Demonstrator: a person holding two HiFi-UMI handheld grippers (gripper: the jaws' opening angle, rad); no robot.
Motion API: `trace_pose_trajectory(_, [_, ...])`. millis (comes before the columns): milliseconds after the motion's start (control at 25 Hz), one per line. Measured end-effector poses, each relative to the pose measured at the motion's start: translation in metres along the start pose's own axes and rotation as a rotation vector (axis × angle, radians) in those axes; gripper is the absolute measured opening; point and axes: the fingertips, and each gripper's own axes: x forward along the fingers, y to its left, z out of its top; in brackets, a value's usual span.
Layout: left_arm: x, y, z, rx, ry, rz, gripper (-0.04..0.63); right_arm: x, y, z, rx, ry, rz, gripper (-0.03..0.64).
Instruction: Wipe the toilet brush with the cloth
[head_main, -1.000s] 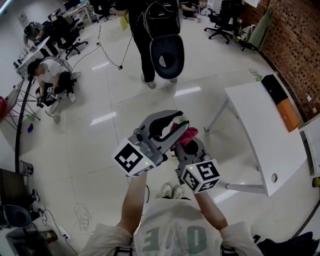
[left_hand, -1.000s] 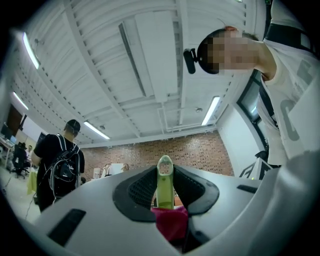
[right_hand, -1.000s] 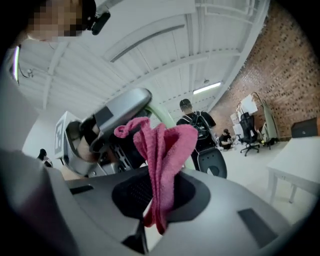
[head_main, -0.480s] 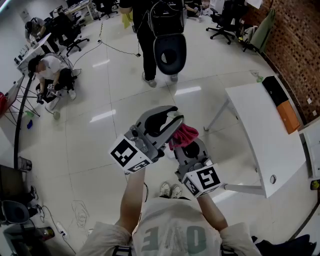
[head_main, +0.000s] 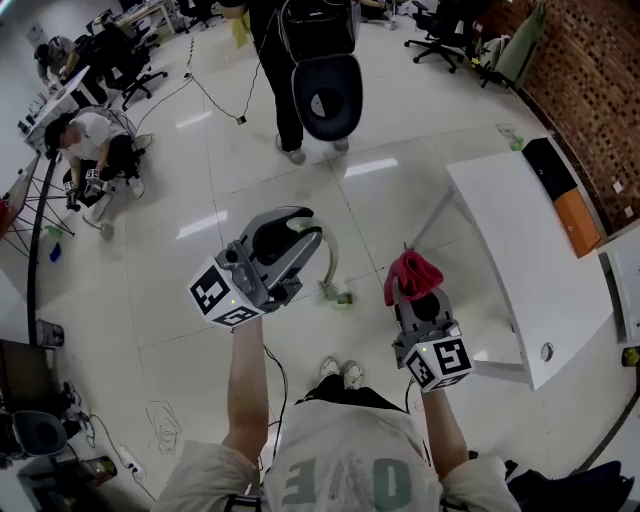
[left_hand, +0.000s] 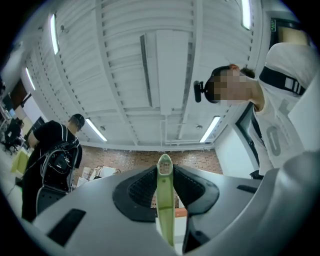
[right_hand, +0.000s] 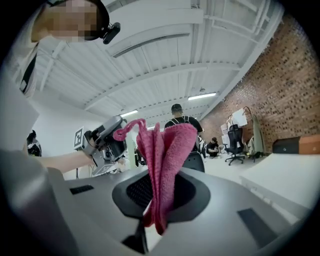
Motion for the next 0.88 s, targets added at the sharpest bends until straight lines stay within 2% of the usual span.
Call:
trace_pose_trajectory(160, [-0.012,0.003,-0.048,-0.030,0.019,-0.099,0.107,0.017,-0.035,-0.037,-0.040,0.006,0.006,0.031])
trace_pose_trajectory(320, [-0.039,0.009,-0.137,-0.038,0.008,-0.207,0.107,0.044,-0.068,-0.124,-0.093,0.006,0.060,0.031])
trace_pose_trajectory(480, [-0.084,0.025,-0.267,-0.057,-0.009,-0.257,0.107,0.072,-0.111,-0.256,-0.110,0.005,0.081,0.031])
trace_pose_trajectory(680, [-0.143,0.049,-0.441,-0.056,-0.001,-0.293,0.107,0.098,-0.167,-0.415,-0.100,-0.047,0.092,0.031])
trace_pose_trajectory(880, [-0.184,0.061,-0.582,-0.095,0.018,-0.294,0.107,0.106,-0.211,-0.530,-0.079,-0.060,0.061,0.031])
